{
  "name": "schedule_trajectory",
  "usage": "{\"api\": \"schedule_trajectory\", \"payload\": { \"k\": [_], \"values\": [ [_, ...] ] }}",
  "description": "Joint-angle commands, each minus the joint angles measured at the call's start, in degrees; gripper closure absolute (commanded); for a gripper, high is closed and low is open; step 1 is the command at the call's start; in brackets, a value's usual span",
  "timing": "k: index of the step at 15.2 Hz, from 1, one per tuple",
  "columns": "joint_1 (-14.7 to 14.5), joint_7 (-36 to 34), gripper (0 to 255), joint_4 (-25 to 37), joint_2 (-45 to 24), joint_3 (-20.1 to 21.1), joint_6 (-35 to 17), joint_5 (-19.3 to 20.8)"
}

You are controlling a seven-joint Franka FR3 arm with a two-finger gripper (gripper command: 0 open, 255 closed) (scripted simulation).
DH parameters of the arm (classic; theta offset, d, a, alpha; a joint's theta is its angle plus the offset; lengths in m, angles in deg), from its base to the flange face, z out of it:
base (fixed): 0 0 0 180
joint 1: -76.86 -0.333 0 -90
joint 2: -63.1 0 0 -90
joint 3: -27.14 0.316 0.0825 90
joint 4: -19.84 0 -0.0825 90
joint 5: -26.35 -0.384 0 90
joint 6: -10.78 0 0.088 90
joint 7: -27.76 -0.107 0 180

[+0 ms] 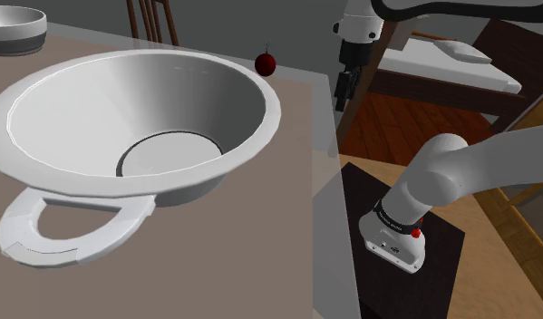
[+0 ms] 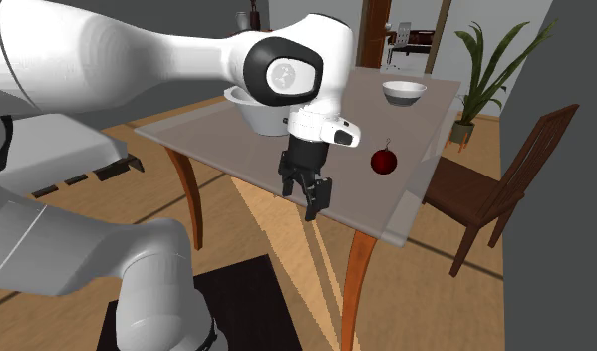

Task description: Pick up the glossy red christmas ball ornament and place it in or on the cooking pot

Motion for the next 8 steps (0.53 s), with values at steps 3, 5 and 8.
{"api": "schedule_trajectory", "payload": {
  "k": [3,5,8],
  "values": [
    [0.1,-1.0,0,1.7,-2.7,0.3,-3.4,-1.0],
    [0.3,-2.0,0,3.6,-5.4,0.6,-6.6,-1.9],
    [0.5,-3.3,0,6.8,-9.5,0.9,-11.0,-3.0]
  ]
}}
